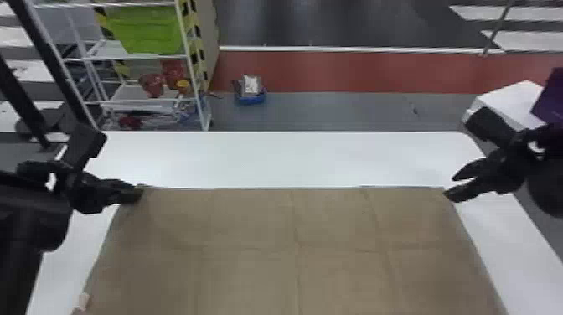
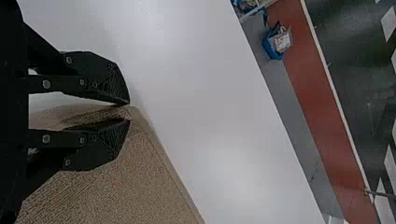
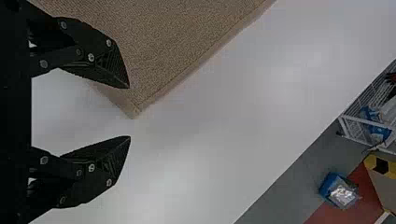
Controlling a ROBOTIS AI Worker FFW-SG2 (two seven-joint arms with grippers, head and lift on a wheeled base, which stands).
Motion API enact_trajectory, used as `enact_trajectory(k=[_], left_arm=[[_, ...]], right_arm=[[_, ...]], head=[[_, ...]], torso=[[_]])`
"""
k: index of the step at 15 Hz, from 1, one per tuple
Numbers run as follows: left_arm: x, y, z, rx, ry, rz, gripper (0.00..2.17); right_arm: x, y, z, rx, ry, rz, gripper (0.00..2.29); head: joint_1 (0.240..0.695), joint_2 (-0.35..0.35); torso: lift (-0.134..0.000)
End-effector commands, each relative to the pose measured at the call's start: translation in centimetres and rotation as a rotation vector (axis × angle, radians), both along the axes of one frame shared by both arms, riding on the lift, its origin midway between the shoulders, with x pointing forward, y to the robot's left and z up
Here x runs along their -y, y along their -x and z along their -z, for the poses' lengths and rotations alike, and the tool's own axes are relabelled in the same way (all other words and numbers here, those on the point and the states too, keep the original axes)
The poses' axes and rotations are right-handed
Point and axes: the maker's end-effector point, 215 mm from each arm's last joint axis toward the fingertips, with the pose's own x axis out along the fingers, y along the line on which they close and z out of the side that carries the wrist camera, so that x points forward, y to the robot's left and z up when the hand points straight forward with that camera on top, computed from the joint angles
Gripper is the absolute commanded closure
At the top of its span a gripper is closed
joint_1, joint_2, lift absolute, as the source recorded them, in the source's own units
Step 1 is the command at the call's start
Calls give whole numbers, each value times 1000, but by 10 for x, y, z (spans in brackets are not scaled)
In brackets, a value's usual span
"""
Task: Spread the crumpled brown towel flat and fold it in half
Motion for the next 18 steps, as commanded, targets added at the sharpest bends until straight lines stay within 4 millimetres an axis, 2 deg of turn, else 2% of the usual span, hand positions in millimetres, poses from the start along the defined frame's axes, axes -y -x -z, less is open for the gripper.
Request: enact_trajectory(k=[1,12,16,18], left_arm=[[3,-3,0,1,-9,7,893],[1,-1,5,-6,-16,11,893],[2,0,6,-8,-17,12,896],[4,1,7,-12,-15,12,893]], right_arm=[[3,4,10,-25,-20,8,586],[4,7,19,-42,-61,16,589],[0,9,20,-52,-80,15,1136],[-2,10,19,-49,-88,8,1305]], head=[[695,-9],[695,-17],[695,-17],[695,-16]], torso=[[-124],[-124],[-124],[-124]])
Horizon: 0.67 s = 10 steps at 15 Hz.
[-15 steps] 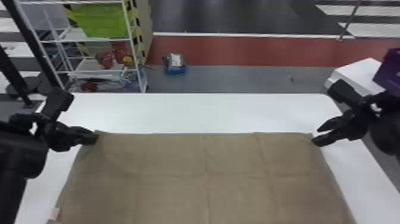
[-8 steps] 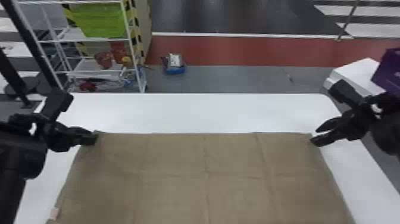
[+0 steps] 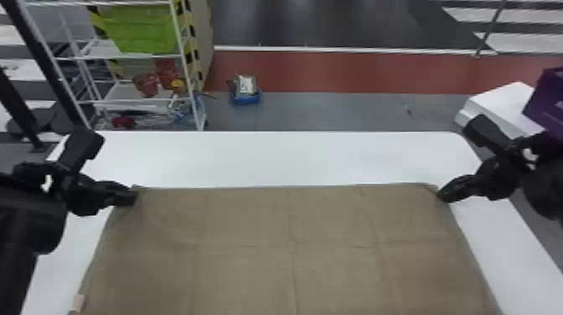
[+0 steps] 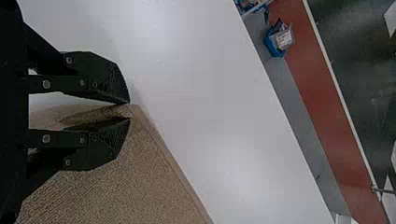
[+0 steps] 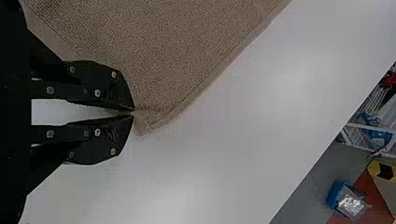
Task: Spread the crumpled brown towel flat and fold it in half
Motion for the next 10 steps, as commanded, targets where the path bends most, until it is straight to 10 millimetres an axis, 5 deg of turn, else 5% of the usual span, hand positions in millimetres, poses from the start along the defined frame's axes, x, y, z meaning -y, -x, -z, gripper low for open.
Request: enact_trajectory(k=[1,10], left_arm=[[1,2,1,-2,3,0,896],[4,6,-21,65,5,-9,896]], right_arm=[[-5,3,-1,-1,-12,-12,1332],[-13,13,-13,67,-36,-68,1352]], head=[[695,-15],[695,-5]], torso=[[-124],[-124]])
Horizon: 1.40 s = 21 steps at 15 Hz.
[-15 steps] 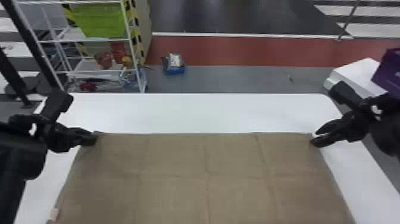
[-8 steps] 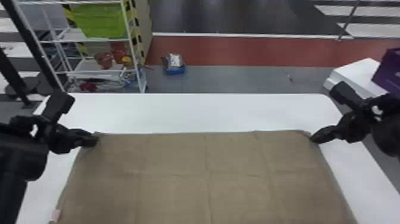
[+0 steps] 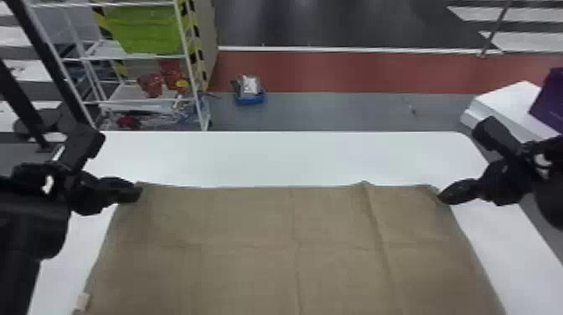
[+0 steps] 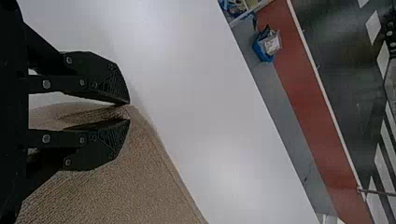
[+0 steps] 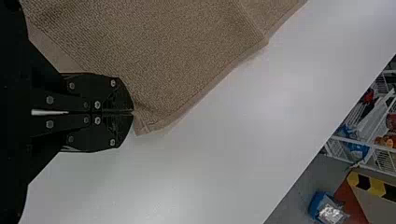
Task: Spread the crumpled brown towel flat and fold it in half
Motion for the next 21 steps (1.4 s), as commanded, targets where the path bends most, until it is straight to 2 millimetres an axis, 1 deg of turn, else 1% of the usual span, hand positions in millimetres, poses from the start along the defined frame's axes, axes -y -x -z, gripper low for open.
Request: enact_trajectory(k=[1,2,3,4,5,6,7,8,9,10,11,14,15,16,17,18,21], left_arm=[[-2,2,-7,22,8,-5,896],[-4,4,-7,24,13,-9,896],[-4,2,-16,46,14,-7,896],[-5,3,-20,59,29,-10,896],[-3,2,-25,75,42,-11,896],[-6,0,-32,101,47,-5,896],[-5,0,-39,120,58,-2,896],[-6,3,-41,128,71,-3,896],[-6,4,-47,149,78,1,896],[-6,8,-49,160,92,2,896],[-8,11,-51,168,100,2,896],[-15,17,-63,210,119,9,896],[-16,22,-65,217,129,6,896],[-21,29,-64,218,128,0,896],[-21,33,-64,215,127,3,896],[-20,39,-64,217,133,6,896],[-24,54,-70,236,151,-6,896]], right_arm=[[6,2,-3,52,6,-23,1352],[8,-1,-8,87,8,-40,1352],[7,-3,-12,124,13,-63,1355],[9,-10,-33,195,16,-70,1355],[10,-9,-38,226,20,-78,1355],[12,-12,-47,261,26,-84,1355],[7,-12,-52,292,18,-100,1355],[10,-10,-60,320,15,-95,1355],[10,-7,-63,333,4,-97,1355],[8,-5,-64,341,-2,-104,1355],[7,0,-67,362,-3,-117,1355],[16,8,-75,416,-16,-129,1355],[24,14,-78,431,-27,-119,1355],[24,20,-83,456,-37,-128,1355],[23,24,-83,461,-41,-134,1355],[29,34,-85,480,-43,-133,1355],[32,57,-85,513,-59,-152,1355]], head=[[695,-4],[695,-6],[695,-7],[695,-9],[695,-9],[695,-8],[695,-9],[695,-11],[695,-10],[695,-10],[695,-10],[695,-6],[695,-6],[695,-7],[695,-9],[695,-9],[695,-13]], torso=[[-124],[-124],[-124],[-124],[-124],[-124],[-124],[-124],[-124],[-124],[-124],[-124],[-124],[-124],[-124],[-124],[-124]])
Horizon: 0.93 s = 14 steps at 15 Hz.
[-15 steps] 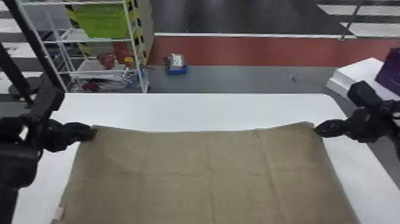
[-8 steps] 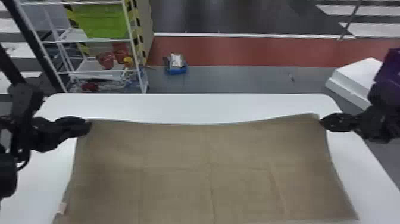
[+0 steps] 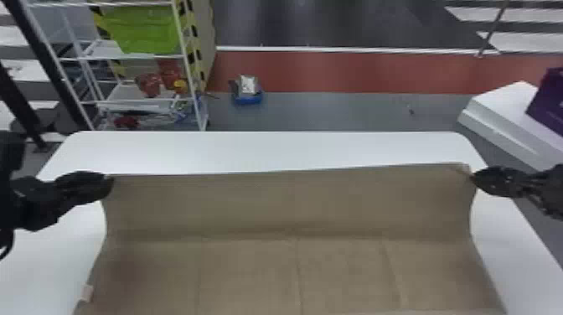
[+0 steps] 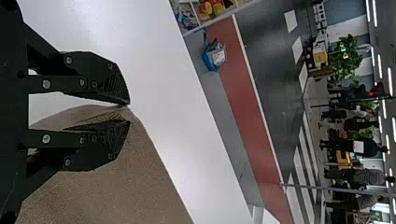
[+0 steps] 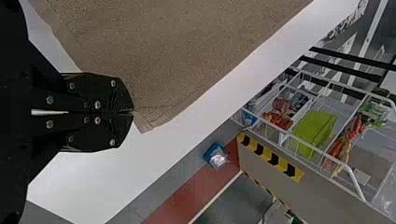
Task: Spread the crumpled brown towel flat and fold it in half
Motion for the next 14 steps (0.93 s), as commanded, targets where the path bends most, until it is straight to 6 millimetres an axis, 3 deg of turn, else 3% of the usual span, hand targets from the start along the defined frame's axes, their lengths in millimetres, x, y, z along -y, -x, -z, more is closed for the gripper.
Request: enact_trajectory(k=[1,7,9,12,14], left_arm=[[0,13,-5,12,3,-1,896],[14,58,-7,23,22,17,896],[26,77,-3,27,17,40,896],[23,103,0,27,35,29,896],[35,119,7,34,32,53,896]], right_arm=[[4,21,1,23,-7,-11,1355],[5,75,-2,56,-29,-42,1355],[0,96,3,58,-29,-65,1355],[-1,119,7,72,-24,-90,1355],[4,138,14,63,-9,-100,1355]], head=[[695,-14],[695,-30],[695,-39],[695,-47],[695,-51]], torso=[[-124],[-124],[-124],[-124],[-124]])
